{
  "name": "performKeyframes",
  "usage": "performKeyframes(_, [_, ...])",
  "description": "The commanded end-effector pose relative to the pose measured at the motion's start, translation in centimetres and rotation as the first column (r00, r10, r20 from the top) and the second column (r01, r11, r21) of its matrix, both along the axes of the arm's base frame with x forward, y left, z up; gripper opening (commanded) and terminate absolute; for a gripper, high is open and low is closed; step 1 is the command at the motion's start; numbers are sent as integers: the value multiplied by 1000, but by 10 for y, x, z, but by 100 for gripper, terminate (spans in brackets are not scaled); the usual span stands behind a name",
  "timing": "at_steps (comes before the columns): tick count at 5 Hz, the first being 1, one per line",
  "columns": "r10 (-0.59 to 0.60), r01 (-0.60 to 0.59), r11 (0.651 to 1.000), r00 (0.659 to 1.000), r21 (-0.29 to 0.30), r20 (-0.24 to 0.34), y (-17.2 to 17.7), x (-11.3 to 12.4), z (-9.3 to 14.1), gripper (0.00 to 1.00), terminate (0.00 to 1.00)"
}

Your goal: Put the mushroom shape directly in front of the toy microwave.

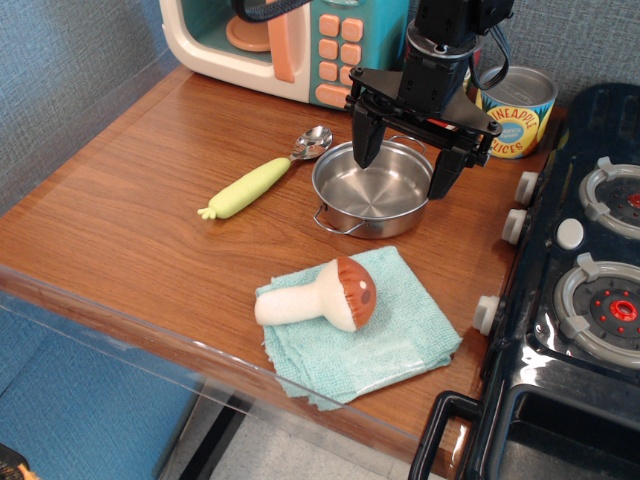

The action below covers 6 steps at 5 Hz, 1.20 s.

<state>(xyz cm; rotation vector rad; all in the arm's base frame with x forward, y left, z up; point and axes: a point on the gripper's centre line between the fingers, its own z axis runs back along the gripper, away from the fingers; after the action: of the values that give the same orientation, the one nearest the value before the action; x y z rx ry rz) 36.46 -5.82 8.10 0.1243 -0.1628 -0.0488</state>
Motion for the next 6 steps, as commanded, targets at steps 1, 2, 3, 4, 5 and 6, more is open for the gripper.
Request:
performKeyframes(1, [0, 0, 1000, 1000, 0, 0, 0, 0, 0, 100, 0])
performKeyframes(2, [30, -28, 999, 999, -42, 30, 4, -28, 7, 100, 0])
performKeyframes(3, [24, -22, 998, 999, -55, 36, 2, -54, 16, 100, 0])
performKeyframes(4, [17, -14, 991, 1000, -131, 19, 1, -71, 18, 100, 0])
performKeyframes(5, [21, -24, 991, 999, -131, -26, 1, -72, 4, 100, 0])
performKeyframes(6, [13, -25, 994, 994, -104, -109, -8, -66, -24, 100, 0])
